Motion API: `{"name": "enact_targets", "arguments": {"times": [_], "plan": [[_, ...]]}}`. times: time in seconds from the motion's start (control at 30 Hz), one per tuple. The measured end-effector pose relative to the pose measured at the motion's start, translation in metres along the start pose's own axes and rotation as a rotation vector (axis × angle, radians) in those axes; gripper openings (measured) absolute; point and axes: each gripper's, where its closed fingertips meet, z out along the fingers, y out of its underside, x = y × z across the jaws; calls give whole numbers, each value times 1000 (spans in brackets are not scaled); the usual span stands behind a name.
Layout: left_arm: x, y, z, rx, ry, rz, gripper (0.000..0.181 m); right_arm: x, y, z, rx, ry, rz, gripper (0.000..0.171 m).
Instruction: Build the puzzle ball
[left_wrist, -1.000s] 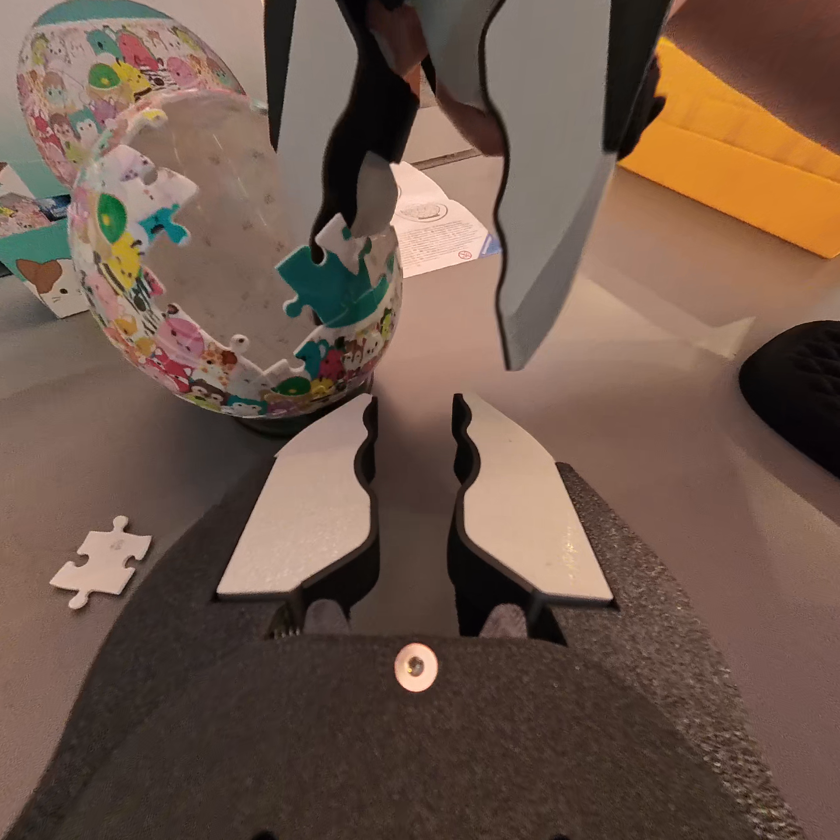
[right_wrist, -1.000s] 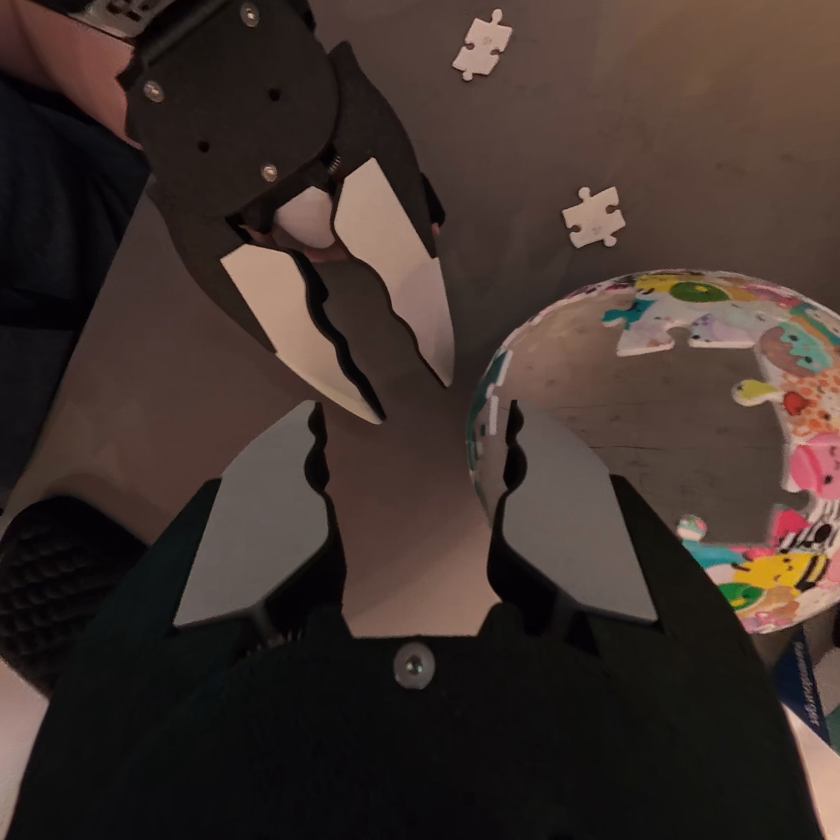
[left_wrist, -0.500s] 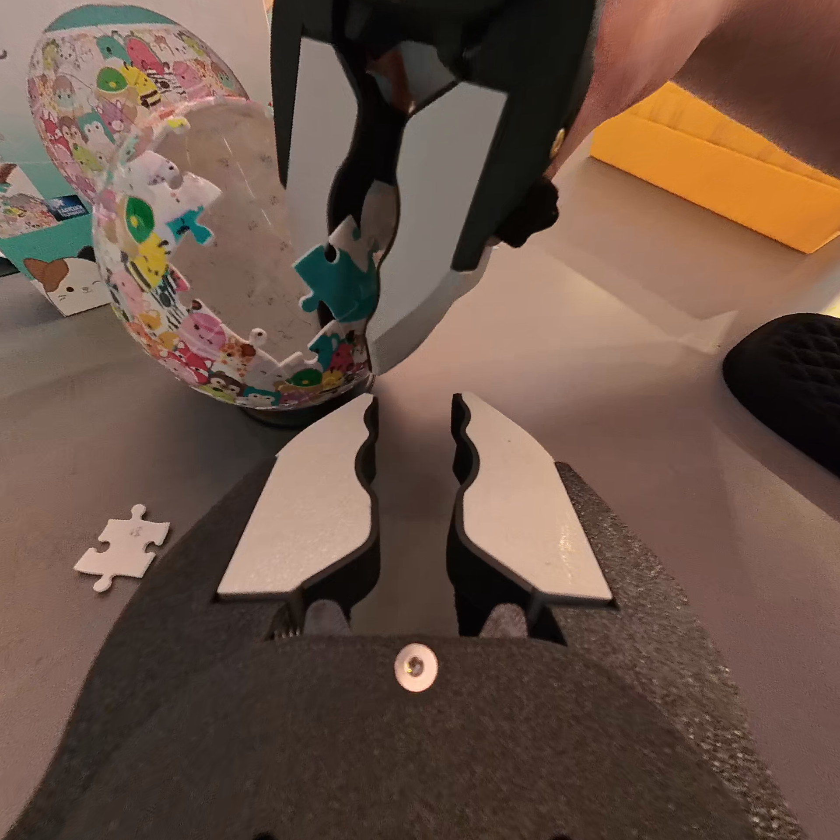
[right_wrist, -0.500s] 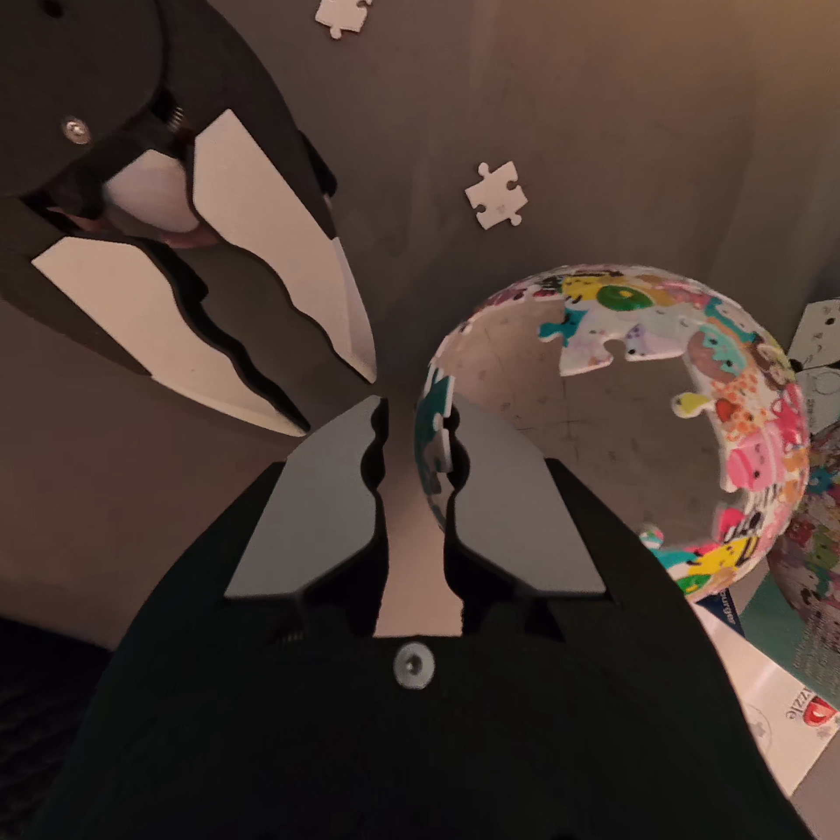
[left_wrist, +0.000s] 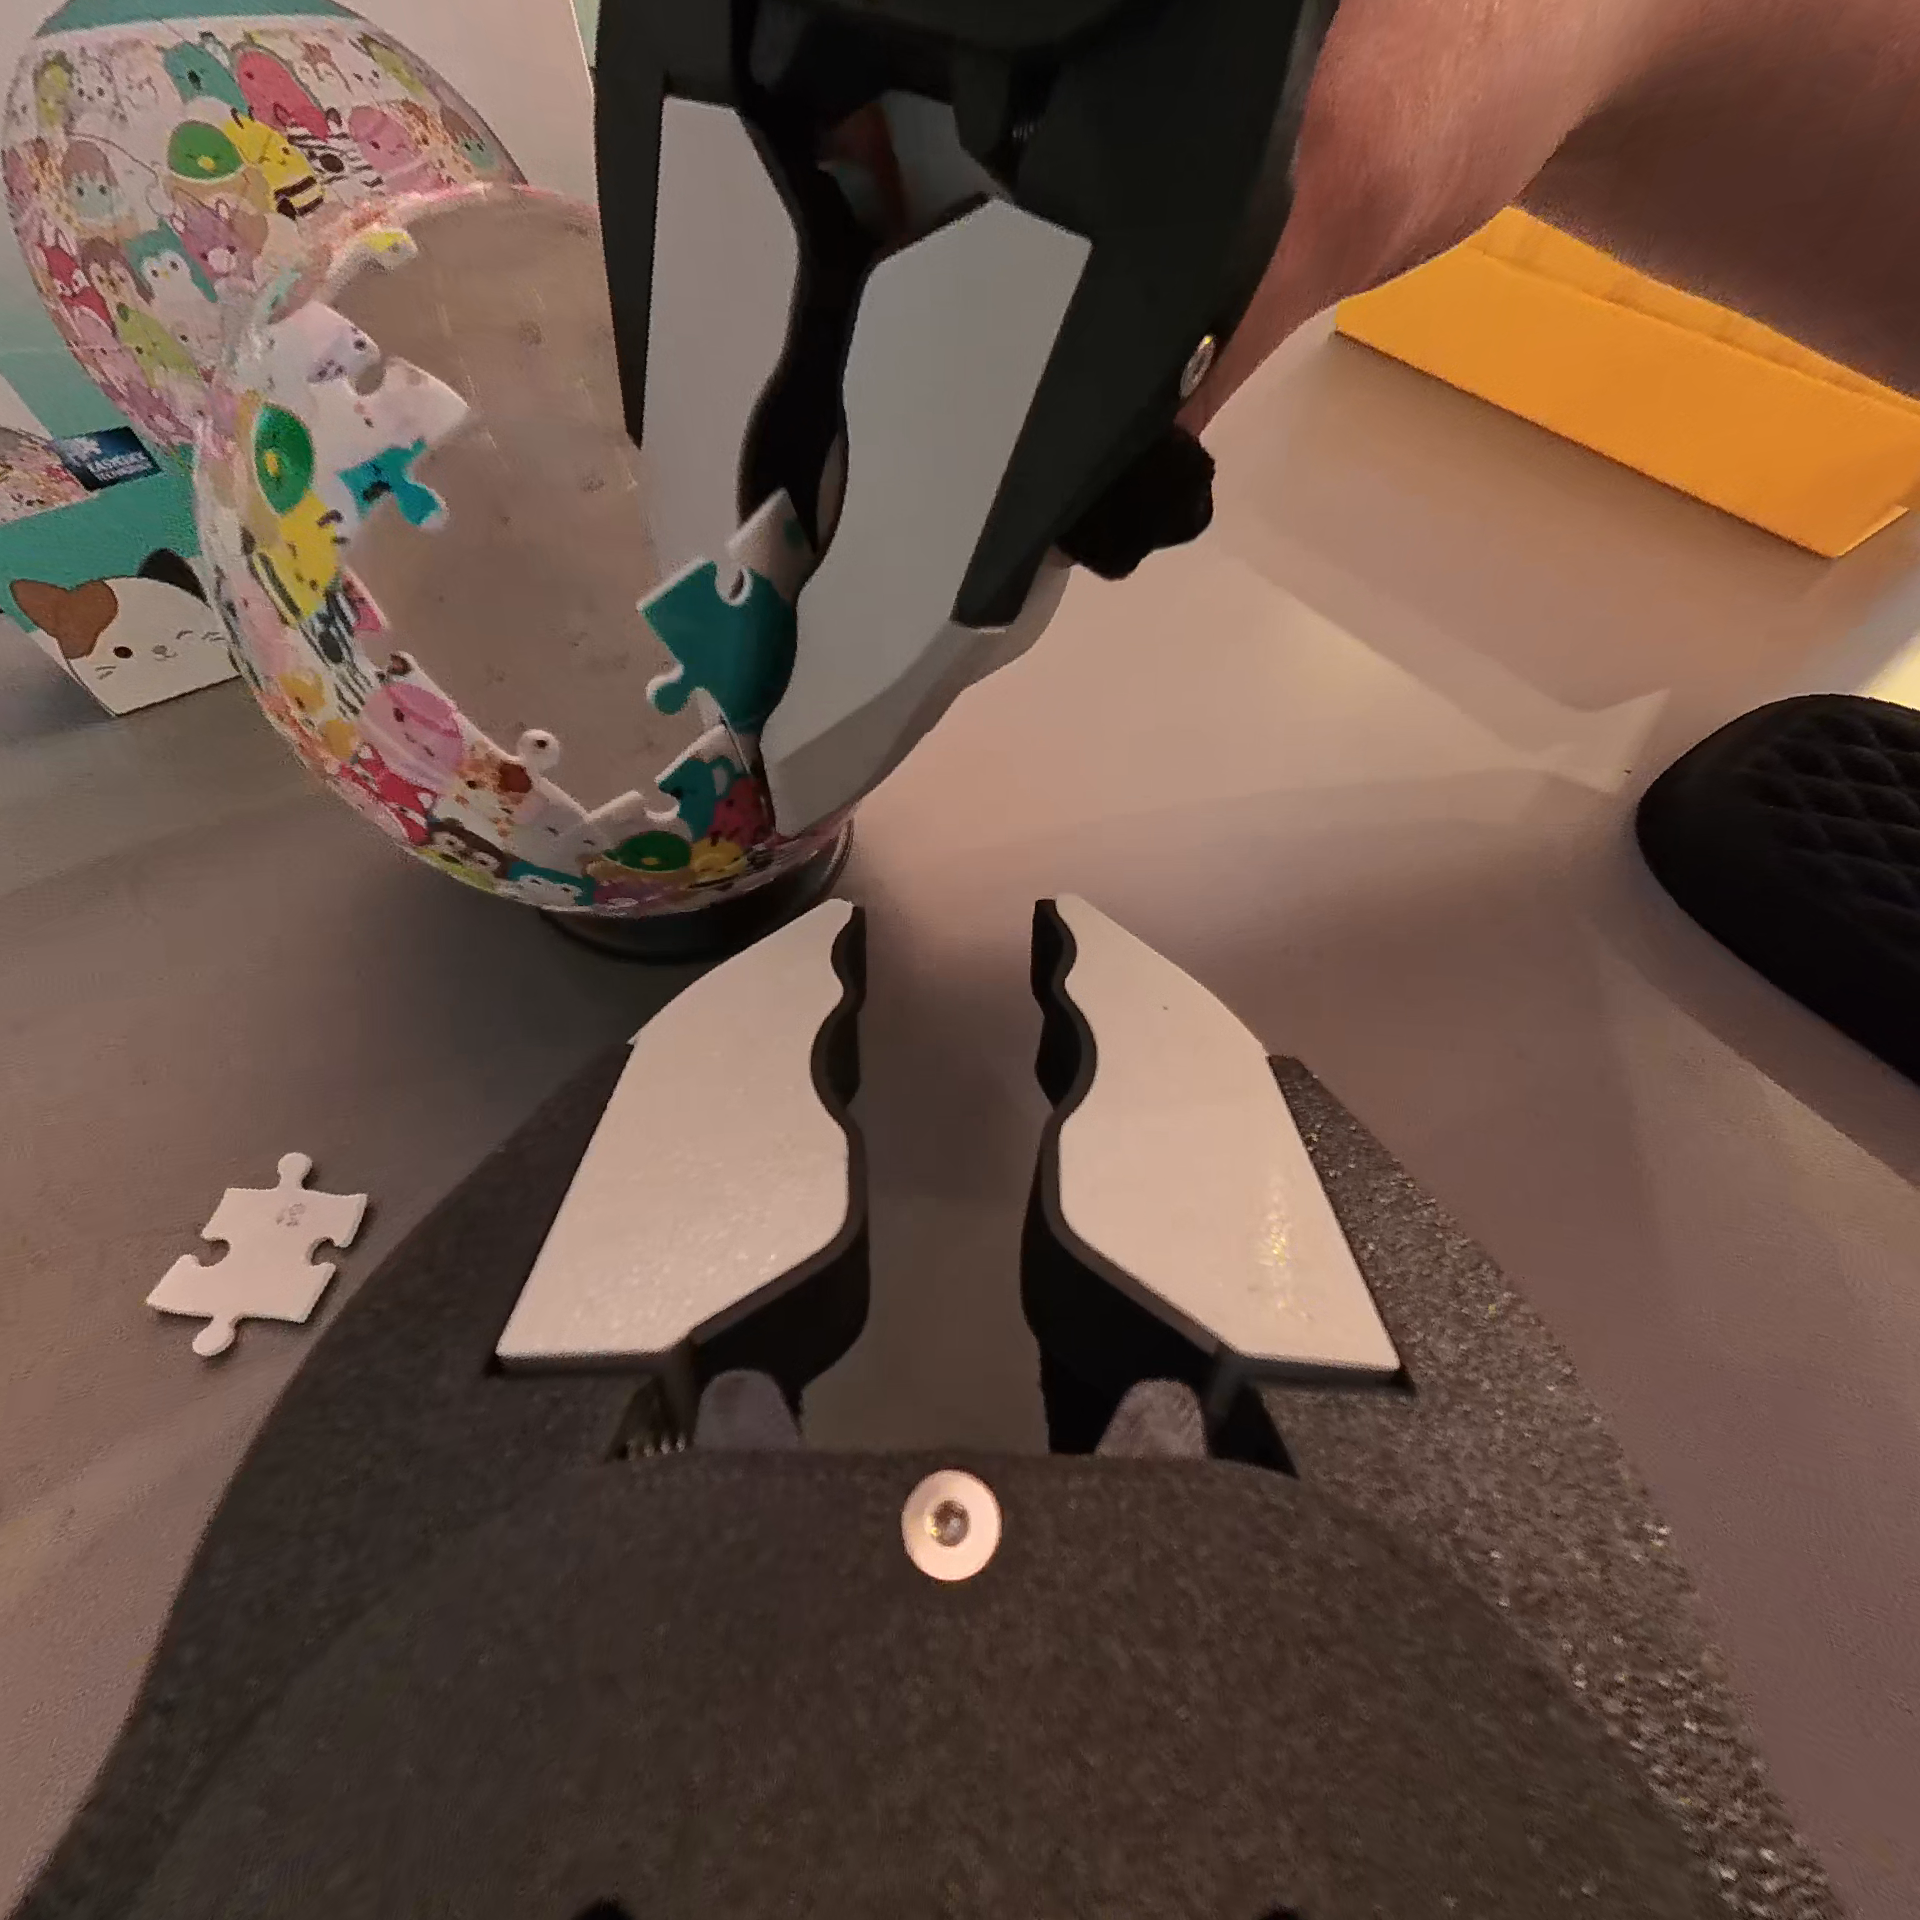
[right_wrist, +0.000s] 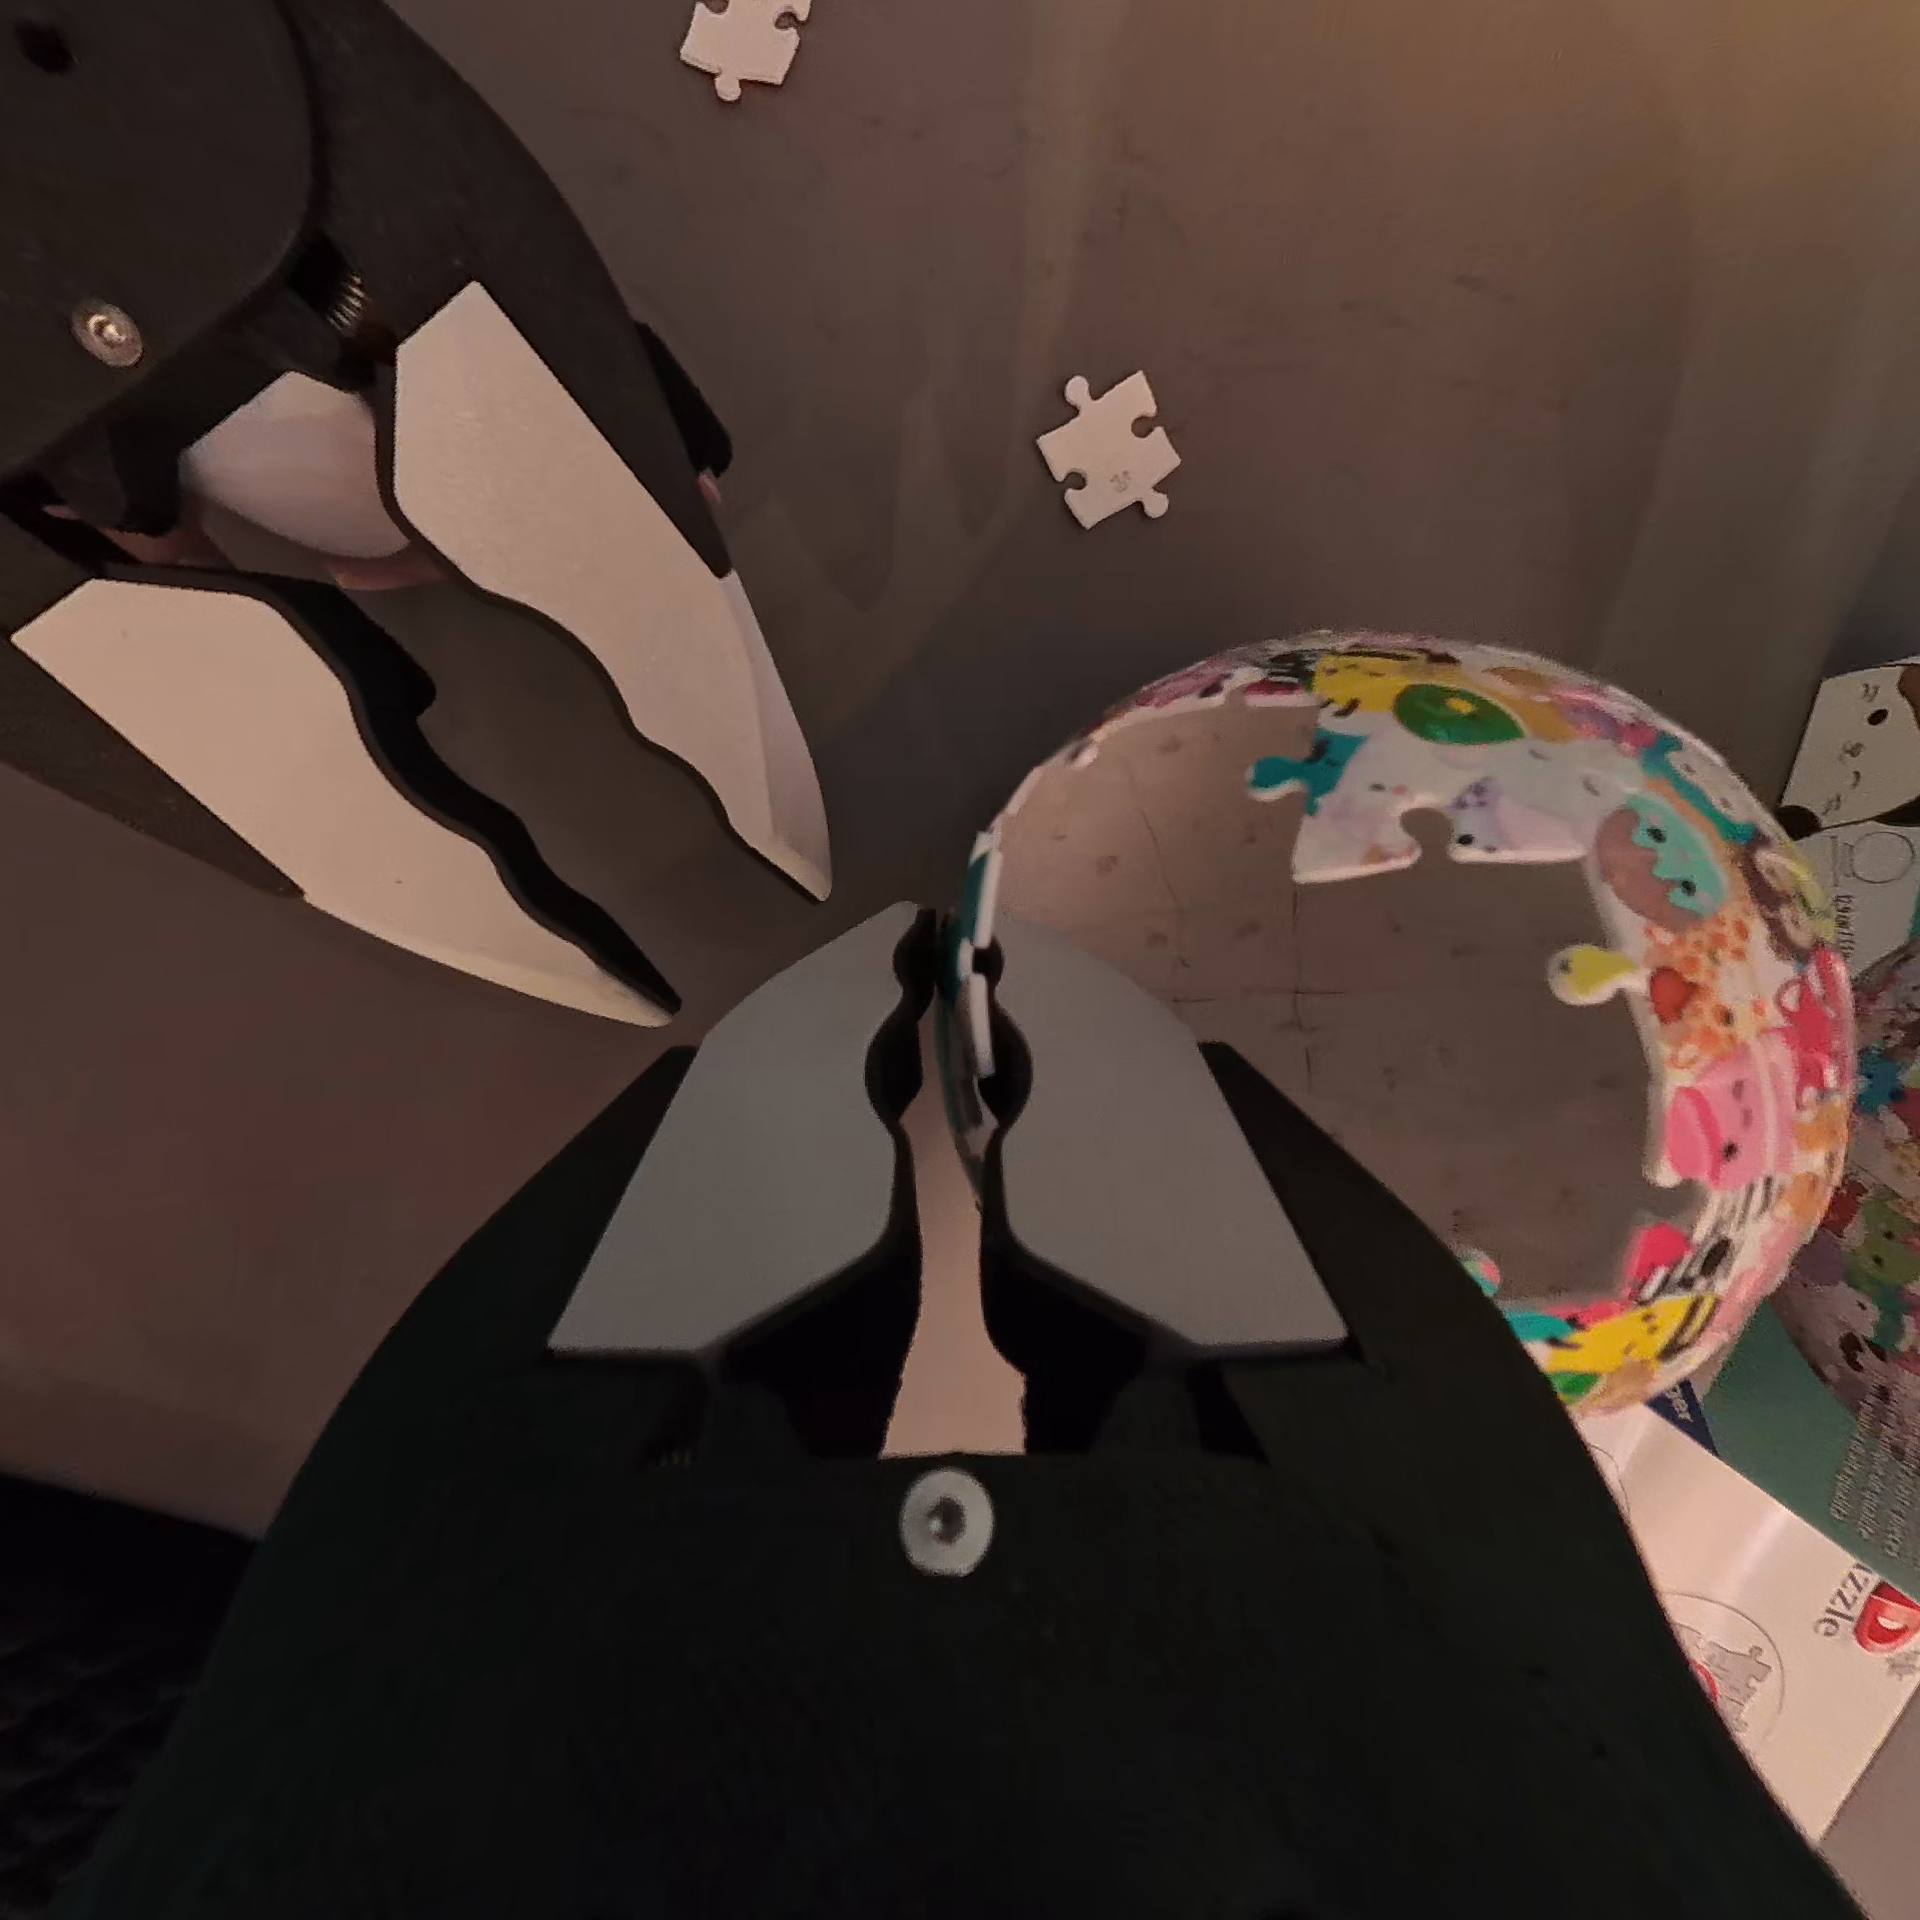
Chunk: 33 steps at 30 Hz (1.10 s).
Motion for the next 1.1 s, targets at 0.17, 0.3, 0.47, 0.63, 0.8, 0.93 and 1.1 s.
{"name": "enact_targets", "arguments": {"times": [0.17, 0.3, 0.47, 0.63, 0.8, 0.93, 1.1], "plan": [[1, 2, 1, -10, 7, -4, 30, 0, -1, -2, 22, -13, 15, 11], [2, 3, 2, -17, 11, -2, 30, 1, 0, -3, 19, -17, 32, 30], [1, -2, -2, 6, 6, 7, 30, 1, -11, -20, 102, 41, -29, 33], [-3, -9, -8, 37, -10, 4, 30, -3, -28, -55, 264, 112, -58, 34], [-17, -10, -16, 40, -52, 17, 30, -13, -32, -114, 607, 248, -49, 35], [-40, -4, -24, 1, -130, 88, 30, -15, -1, -112, 729, 349, -57, 36], [-58, 1, -31, -15, -141, 77, 30, -38, 22, -74, 776, 319, -151, 1]]}}
